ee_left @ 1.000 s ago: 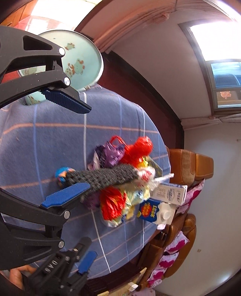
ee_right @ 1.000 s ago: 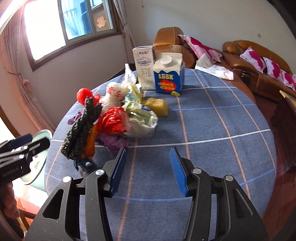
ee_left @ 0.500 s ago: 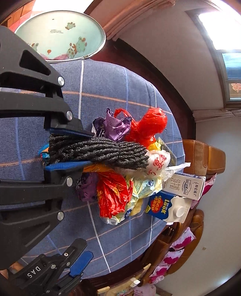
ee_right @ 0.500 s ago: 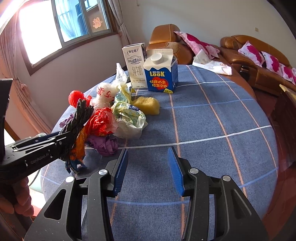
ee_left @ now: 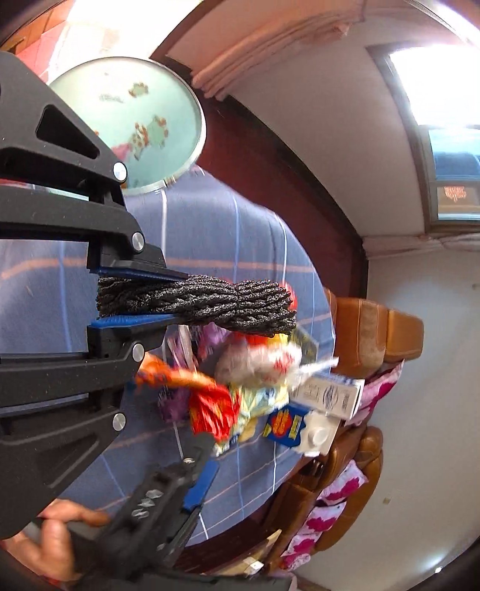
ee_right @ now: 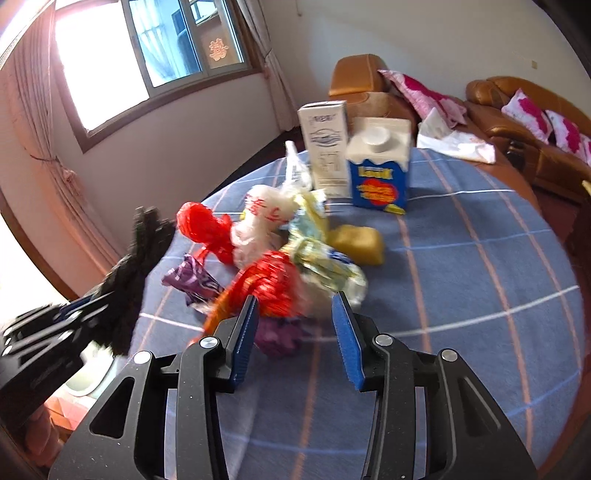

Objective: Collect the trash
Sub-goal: 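Lift the black net toward the bin with the left tool while the right tool grasps the red bag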

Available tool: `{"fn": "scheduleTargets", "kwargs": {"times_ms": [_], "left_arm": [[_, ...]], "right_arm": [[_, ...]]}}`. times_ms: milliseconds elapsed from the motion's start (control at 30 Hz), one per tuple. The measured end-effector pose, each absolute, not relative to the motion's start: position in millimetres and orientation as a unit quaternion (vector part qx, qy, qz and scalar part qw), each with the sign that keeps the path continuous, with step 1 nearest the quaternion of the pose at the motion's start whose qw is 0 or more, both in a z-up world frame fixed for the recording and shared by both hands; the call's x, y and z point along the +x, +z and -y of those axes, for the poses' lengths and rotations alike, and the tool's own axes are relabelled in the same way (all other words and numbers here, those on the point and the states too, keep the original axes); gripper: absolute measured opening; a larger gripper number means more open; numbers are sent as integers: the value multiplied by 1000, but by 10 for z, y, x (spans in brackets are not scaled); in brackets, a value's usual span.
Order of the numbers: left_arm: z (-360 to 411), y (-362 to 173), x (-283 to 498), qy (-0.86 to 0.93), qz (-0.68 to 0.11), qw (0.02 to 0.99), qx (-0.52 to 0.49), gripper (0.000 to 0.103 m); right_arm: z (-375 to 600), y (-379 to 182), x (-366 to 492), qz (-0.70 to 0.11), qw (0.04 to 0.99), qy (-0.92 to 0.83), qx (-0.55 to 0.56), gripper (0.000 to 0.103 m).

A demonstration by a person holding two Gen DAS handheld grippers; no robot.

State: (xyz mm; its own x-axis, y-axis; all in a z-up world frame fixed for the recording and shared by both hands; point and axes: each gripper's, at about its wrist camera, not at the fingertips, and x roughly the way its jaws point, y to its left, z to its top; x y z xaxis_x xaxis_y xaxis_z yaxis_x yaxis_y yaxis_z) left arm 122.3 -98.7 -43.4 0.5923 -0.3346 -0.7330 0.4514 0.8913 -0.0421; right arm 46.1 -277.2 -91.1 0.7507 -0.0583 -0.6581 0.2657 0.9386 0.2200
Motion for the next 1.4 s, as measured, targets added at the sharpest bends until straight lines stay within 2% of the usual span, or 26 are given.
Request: {"fn": "scheduleTargets", "kwargs": {"times_ms": [200, 233, 267, 400, 900, 1400], "left_arm": [[611, -484, 1261, -186, -401, 895, 66, 16], [581, -491, 1266, -184, -402, 895, 65, 16], [542, -501, 1268, -182, -403, 895, 63, 16], [443, -543, 1276, -179, -407, 894, 56, 16], [74, -488, 1182, -155, -396, 904, 43, 16], [-572, -553, 1113, -102, -396, 912, 25, 16]], "right_arm": [[2695, -1024, 747, -360, 915, -84, 162, 41], [2683, -1048, 774, -364, 913, -82, 164, 32], [2672, -1079, 805, -370, 911, -81, 164, 27], [2634, -1080, 808, -368, 912, -83, 161, 20], [2169, -586, 600, -314, 942, -77, 92, 19], [1475, -594, 733, -329, 943, -26, 44, 19]]}}
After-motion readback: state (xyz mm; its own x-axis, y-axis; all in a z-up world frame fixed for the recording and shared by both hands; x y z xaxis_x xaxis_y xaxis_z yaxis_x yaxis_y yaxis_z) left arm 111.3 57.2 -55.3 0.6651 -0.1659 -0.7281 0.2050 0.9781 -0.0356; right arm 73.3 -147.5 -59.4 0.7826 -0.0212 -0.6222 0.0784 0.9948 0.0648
